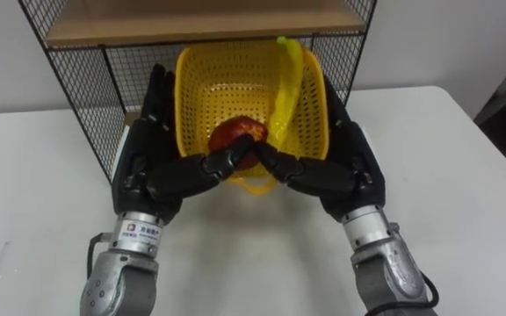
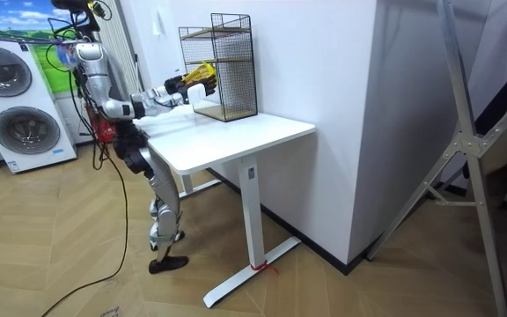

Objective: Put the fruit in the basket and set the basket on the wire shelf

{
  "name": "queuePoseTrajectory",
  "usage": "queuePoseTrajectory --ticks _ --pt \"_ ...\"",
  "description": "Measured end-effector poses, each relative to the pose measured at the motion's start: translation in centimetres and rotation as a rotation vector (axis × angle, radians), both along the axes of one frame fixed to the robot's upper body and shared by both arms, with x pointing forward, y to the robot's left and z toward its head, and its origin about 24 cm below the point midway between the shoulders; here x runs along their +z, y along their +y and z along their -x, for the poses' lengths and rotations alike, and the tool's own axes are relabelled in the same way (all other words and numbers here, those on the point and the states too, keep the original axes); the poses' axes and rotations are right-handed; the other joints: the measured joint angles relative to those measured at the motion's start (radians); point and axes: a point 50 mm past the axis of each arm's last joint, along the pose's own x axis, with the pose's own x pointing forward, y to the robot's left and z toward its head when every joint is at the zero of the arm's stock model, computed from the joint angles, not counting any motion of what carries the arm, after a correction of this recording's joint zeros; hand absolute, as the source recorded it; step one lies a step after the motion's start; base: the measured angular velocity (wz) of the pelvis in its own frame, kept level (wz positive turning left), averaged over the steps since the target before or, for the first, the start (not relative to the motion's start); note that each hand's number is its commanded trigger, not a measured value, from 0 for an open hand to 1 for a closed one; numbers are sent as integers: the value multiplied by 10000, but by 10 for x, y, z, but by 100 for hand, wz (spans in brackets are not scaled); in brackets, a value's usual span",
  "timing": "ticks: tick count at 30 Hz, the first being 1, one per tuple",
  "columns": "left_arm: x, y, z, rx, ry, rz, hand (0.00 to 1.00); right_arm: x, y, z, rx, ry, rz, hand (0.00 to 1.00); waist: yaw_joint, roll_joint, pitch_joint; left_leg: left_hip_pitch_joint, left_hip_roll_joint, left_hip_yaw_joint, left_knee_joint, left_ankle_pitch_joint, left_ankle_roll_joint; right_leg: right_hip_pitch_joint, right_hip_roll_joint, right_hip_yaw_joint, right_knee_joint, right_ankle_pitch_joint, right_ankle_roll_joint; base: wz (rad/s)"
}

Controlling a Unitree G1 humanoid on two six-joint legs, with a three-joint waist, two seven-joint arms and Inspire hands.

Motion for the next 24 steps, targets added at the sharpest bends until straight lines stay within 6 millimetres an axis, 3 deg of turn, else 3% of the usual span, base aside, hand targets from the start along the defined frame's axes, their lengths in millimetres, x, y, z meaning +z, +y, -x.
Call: queuePoseTrajectory --ticks 2,9,13,18,24 --pt "1 0 -1 22 -69 17 0 -2 -1 -1 -15 86 60 0 -20 63 3 66 58 -73 -270 110 -77 211 94 -242 -494 225 -96 12" --pt "2 -1 -2 199 53 57 0 -4 0 -3 21 267 -38 0 1 27 29 247 120 -170 -1218 625 -151 523 477 -259 -1737 886 -123 2" --pt "-3 -1 -2 215 285 -58 0 -9 0 -3 28 468 71 0 51 8 34 512 110 -174 -1891 989 -167 827 543 -368 -2511 1257 -150 0" --pt "-13 -2 -2 311 763 -196 0 -19 0 -5 80 1023 173 0 228 -34 43 739 56 -177 -2340 1238 -169 1054 535 -468 -2797 1426 -171 2" --pt "-28 -2 -3 431 1595 -370 0 -18 4 -21 288 1181 387 0 274 -87 75 1009 60 -316 -2436 1287 -206 1415 641 -501 -3103 1523 -165 6"
